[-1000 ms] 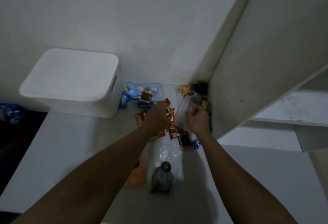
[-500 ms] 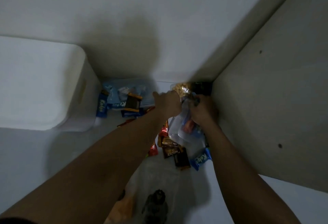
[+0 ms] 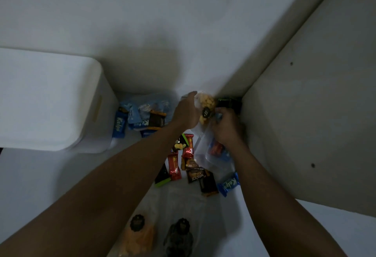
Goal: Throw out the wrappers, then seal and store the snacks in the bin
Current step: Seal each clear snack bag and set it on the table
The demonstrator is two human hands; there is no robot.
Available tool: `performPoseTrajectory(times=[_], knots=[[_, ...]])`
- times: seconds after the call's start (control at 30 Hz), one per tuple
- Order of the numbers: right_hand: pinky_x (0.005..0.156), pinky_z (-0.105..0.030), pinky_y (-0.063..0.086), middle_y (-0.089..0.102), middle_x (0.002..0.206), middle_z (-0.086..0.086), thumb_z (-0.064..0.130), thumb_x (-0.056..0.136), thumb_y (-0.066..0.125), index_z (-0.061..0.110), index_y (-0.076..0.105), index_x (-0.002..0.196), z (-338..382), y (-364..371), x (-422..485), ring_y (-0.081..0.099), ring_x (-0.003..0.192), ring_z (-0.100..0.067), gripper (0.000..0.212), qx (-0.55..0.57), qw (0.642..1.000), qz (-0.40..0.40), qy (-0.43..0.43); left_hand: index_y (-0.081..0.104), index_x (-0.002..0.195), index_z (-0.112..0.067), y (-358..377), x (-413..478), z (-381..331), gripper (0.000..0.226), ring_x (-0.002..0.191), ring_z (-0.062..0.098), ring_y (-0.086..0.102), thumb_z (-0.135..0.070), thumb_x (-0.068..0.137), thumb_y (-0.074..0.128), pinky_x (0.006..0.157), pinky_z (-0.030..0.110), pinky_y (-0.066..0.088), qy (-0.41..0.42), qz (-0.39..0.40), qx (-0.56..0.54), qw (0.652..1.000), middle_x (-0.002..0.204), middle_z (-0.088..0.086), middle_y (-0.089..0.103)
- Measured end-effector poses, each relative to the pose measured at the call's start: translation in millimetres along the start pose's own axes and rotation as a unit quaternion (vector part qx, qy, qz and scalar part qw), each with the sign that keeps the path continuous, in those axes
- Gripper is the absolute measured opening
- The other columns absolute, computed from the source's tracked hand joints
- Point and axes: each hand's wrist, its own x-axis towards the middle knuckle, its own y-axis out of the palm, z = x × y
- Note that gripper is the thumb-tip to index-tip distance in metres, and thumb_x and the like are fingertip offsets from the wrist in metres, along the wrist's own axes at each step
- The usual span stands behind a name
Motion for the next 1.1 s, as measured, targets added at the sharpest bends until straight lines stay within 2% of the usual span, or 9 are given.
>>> performPoseTrajectory(times=[0.1,0.23,0.33,0.47,0.53,0.63,0.77,0.93,1.1], knots=[[0.071,-0.027,0.052,0.067,0.105,-0.005,0.022,0.092,0.063,0.012,0.067,0.11,11,-2,-8,0.065,0.094,-0.021,0.02,0.095,0.995,0.025,-0.031,0.05,0.139,-0.016,-15,-7,-8,0.053,0.087,0.03,0.062,0.003,0.09,0.055,0.062,0.028,0.051,-0.039,-0.036,-0.089,0.995,0.12,0.019,0.062],[0.09,-0.033,0.053,0.062,0.121,-0.002,0.016,0.093,0.063,0.01,0.061,0.126,19,-9,-25,0.06,0.108,-0.017,0.033,0.149,0.986,0.047,-0.048,0.062,0.126,-0.012,-33,-18,-18,0.038,0.097,0.029,0.062,-0.001,0.09,0.06,0.082,0.034,0.057,-0.049,-0.082,-0.145,0.985,0.121,0.018,0.06],[0.076,-0.026,0.047,0.066,0.102,0.007,0.036,0.099,0.055,0.017,0.066,0.113,30,-23,-50,0.063,0.094,-0.01,0.027,0.244,0.969,0.012,-0.031,0.066,0.117,-0.009,-45,-36,-26,0.03,0.088,0.034,0.068,0.0,0.09,0.063,0.075,0.045,0.061,-0.105,-0.086,-0.232,0.963,0.111,0.022,0.065],[0.068,-0.026,0.043,0.062,0.093,0.001,0.051,0.09,0.063,0.01,0.061,0.105,45,-39,-83,0.058,0.081,-0.012,0.044,0.348,0.929,-0.116,0.05,0.069,0.1,-0.009,-61,-72,-48,0.018,0.072,0.019,0.063,0.002,0.092,0.056,0.063,0.029,0.058,-0.146,-0.075,-0.343,0.925,0.086,0.006,0.063],[0.062,-0.033,0.046,0.065,0.082,-0.007,0.055,0.09,0.061,0.005,0.062,0.093,56,-50,-100,0.061,0.072,-0.018,0.05,0.388,0.912,-0.107,0.072,0.065,0.079,-0.013,-68,-96,-63,0.021,0.067,0.017,0.061,0.001,0.092,0.057,0.065,0.029,0.056,-0.162,-0.068,-0.384,0.906,0.076,0.003,0.063],[0.078,-0.045,0.056,0.072,0.089,-0.013,0.06,0.091,0.055,0.007,0.067,0.089,75,-67,-125,0.068,0.086,-0.027,0.054,0.429,0.901,-0.047,0.047,0.065,0.073,-0.005,-73,-135,-83,0.019,0.058,0.024,0.063,0.004,0.089,0.061,0.068,0.035,0.055,-0.163,-0.06,-0.449,0.876,0.068,0.011,0.067],[0.082,-0.049,0.057,0.074,0.092,-0.012,0.053,0.096,0.053,0.014,0.07,0.09,97,-98,-163,0.069,0.085,-0.022,0.043,0.487,0.873,-0.027,-0.01,0.066,0.111,-0.002,-82,-186,-102,0.022,0.06,0.019,0.064,-0.008,0.09,0.065,0.044,0.023,0.048,-0.137,-0.029,-0.424,0.895,0.074,0.011,0.07],[0.079,-0.054,0.058,0.073,0.092,-0.014,0.043,0.096,0.059,0.021,0.072,0.085,111,-133,-211,0.071,0.087,-0.026,0.027,0.504,0.857,-0.017,-0.109,0.07,0.092,-0.003,-102,-245,-124,0.036,0.052,0.016,0.056,-0.038,0.087,0.072,0.047,0.023,0.037,-0.086,-0.004,-0.35,0.933,0.077,0.011,0.065],[0.079,-0.043,0.06,0.074,0.086,0.005,0.031,0.1,0.055,0.033,0.071,0.088,127,-160,-248,0.071,0.085,-0.015,0.021,0.464,0.866,-0.07,-0.176,0.065,0.079,-0.008,-132,-287,-141,0.052,0.058,0.018,0.049,-0.059,0.079,0.071,0.048,0.023,0.033,-0.036,-0.091,-0.232,0.968,0.064,0.003,0.054]])
